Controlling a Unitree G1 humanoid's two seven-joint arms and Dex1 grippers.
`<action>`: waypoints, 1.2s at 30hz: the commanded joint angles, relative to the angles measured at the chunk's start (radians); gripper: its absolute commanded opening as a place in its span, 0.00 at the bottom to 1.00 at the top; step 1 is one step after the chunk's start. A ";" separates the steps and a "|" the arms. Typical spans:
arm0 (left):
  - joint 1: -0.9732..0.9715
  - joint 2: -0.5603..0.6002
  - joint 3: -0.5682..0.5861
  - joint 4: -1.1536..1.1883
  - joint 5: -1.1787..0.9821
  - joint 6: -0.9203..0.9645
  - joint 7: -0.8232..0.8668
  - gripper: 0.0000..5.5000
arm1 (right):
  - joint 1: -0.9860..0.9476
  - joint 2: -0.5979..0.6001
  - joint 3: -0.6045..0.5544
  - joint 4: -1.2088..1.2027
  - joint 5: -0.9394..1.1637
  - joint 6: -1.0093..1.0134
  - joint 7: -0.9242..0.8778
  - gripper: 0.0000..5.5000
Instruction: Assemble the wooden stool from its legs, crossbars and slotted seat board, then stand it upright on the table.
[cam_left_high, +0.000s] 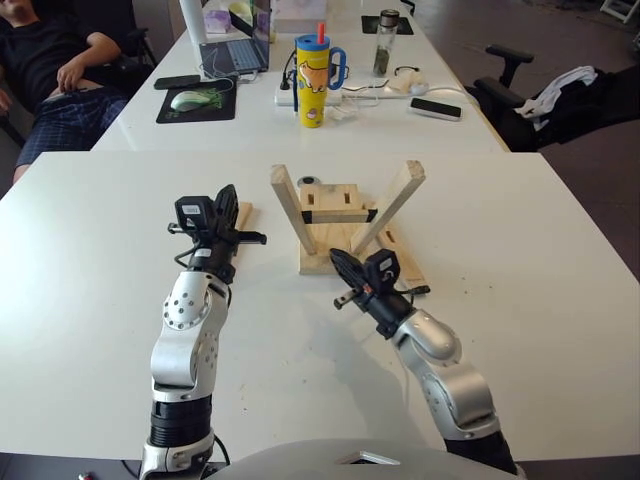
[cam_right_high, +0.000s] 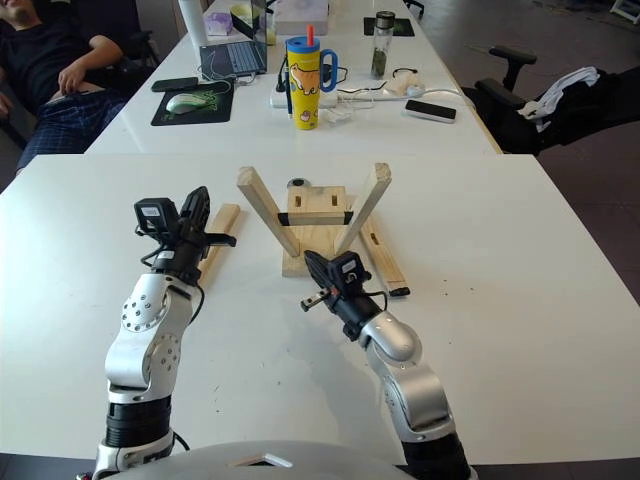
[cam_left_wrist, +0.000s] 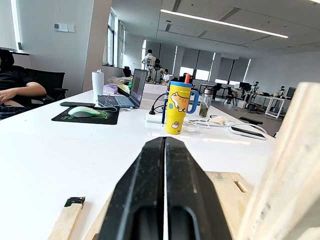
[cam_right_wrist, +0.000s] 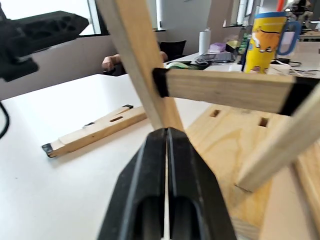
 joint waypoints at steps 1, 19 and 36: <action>0.010 -0.023 -0.024 -0.032 -0.005 0.029 0.010 0.00 | 0.052 0.012 -0.140 -0.017 0.017 -0.008 -0.092 0.00; -0.156 -0.054 0.009 0.040 0.059 -0.031 0.080 0.00 | -0.390 0.004 -0.411 0.144 0.055 -0.092 -0.297 0.00; -0.197 0.044 -0.067 0.150 0.132 0.116 -0.012 0.00 | -0.359 -0.100 -0.095 0.258 0.061 0.113 -0.023 0.00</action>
